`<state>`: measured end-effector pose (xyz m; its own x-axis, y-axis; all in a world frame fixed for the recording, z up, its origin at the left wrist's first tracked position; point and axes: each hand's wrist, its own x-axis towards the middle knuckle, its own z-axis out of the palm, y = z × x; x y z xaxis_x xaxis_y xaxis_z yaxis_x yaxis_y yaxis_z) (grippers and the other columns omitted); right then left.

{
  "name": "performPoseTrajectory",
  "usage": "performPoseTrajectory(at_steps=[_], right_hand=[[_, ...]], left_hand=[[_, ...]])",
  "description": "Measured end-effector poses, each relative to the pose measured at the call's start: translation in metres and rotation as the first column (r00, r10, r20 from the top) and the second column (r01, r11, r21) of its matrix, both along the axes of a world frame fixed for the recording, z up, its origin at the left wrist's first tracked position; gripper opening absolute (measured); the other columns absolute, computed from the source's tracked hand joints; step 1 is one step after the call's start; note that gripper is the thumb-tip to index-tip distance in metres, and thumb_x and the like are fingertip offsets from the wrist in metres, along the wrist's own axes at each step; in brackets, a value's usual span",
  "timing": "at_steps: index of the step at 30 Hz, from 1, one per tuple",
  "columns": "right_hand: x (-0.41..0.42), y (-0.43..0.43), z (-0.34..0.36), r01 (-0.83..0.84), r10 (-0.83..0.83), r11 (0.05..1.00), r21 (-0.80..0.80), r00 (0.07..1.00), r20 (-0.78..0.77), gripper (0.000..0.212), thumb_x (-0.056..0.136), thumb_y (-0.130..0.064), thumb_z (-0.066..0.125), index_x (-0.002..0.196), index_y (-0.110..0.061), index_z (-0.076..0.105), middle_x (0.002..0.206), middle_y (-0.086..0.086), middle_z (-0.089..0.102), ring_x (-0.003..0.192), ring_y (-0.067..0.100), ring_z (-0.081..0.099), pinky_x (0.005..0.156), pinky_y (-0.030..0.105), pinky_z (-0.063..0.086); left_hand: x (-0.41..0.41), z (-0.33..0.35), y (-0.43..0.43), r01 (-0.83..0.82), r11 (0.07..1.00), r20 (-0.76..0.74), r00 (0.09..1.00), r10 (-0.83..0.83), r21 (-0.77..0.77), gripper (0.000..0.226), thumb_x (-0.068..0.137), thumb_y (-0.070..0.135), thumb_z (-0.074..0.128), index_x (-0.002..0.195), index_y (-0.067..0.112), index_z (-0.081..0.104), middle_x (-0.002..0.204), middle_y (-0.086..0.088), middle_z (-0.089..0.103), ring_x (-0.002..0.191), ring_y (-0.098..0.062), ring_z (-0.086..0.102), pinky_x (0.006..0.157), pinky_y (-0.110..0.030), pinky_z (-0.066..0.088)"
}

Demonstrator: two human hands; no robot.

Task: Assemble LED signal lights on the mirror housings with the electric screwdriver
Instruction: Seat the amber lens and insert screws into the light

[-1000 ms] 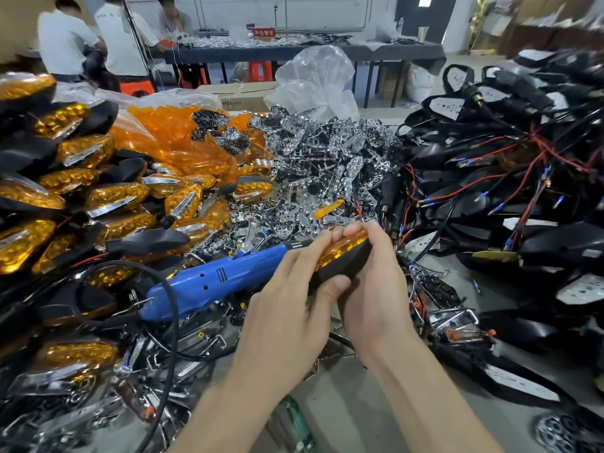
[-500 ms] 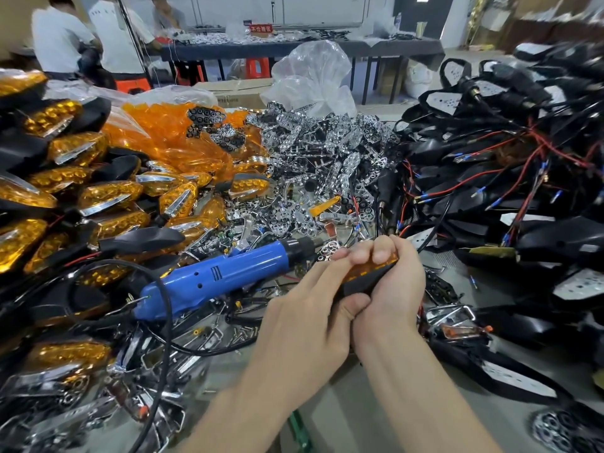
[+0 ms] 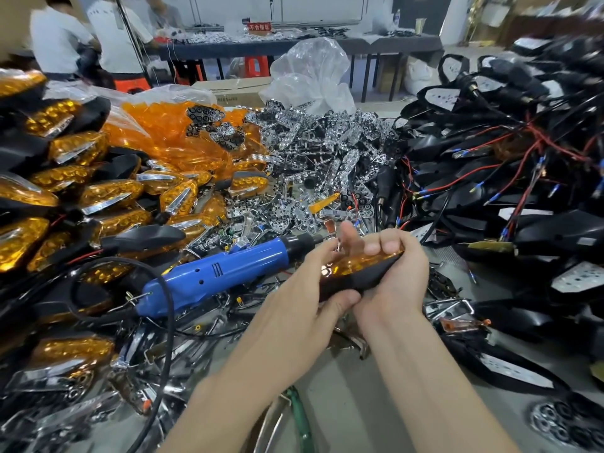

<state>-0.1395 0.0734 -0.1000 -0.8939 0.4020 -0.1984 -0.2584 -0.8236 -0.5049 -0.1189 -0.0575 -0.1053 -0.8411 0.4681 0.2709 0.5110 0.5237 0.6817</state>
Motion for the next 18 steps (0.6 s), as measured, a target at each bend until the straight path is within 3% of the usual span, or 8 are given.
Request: performPoseTrajectory(at_steps=[2,5,11,15,18], right_hand=[[0.000,0.001,0.003,-0.015,0.010,0.996,-0.086,0.998,-0.056,0.049,0.094,-0.017,0.039,0.045,-0.023,0.042,0.046,-0.002,0.041,0.054,0.021,0.064,0.065,0.030,0.054],[0.003,0.002,0.009,-0.032,0.022,0.989,-0.143,0.997,-0.076,0.051,0.094,-0.017,0.037,0.043,-0.023,0.039,0.044,-0.004,0.038,0.040,0.016,0.043,0.052,0.023,0.052],[0.003,0.001,0.015,-0.037,0.027,0.990,-0.136,0.996,-0.080,0.044,0.084,-0.015,0.039,0.041,-0.023,0.037,0.042,-0.006,0.035,0.037,0.014,0.039,0.046,0.019,0.046],[0.002,0.001,0.014,-0.028,0.015,0.991,-0.128,0.995,-0.103,0.051,0.092,-0.017,0.039,0.041,-0.023,0.040,0.042,-0.006,0.039,0.039,0.015,0.042,0.050,0.020,0.050],[0.005,-0.007,0.006,-0.061,0.039,0.986,-0.156,0.989,-0.140,0.054,0.101,-0.030,0.043,0.048,-0.020,0.050,0.053,-0.001,0.053,0.054,0.021,0.062,0.065,0.027,0.058]], left_hand=[[0.001,0.001,0.000,0.002,0.999,-0.088,0.996,-0.006,-0.048,0.056,0.094,0.040,0.062,0.137,0.055,0.029,0.131,0.041,0.040,0.112,0.006,0.050,0.092,-0.029,0.047],[0.004,0.003,0.003,-0.001,0.999,-0.173,0.985,-0.006,-0.038,0.054,0.093,0.031,0.064,0.136,0.047,0.035,0.135,0.030,0.043,0.121,0.002,0.046,0.095,-0.032,0.047],[0.008,0.005,0.009,-0.055,0.998,-0.244,0.968,0.055,0.007,0.045,0.091,0.025,0.060,0.132,0.035,0.046,0.121,0.020,0.051,0.110,-0.007,0.055,0.086,-0.040,0.051],[0.006,0.005,0.010,-0.068,0.996,-0.231,0.970,0.079,0.053,0.047,0.087,0.025,0.060,0.130,0.037,0.047,0.122,0.021,0.054,0.113,-0.005,0.056,0.090,-0.027,0.044],[0.002,0.001,0.007,-0.132,0.985,-0.105,0.984,0.144,0.115,0.047,0.085,0.024,0.073,0.124,0.042,0.053,0.115,0.037,0.054,0.111,0.006,0.051,0.091,-0.003,0.034]])
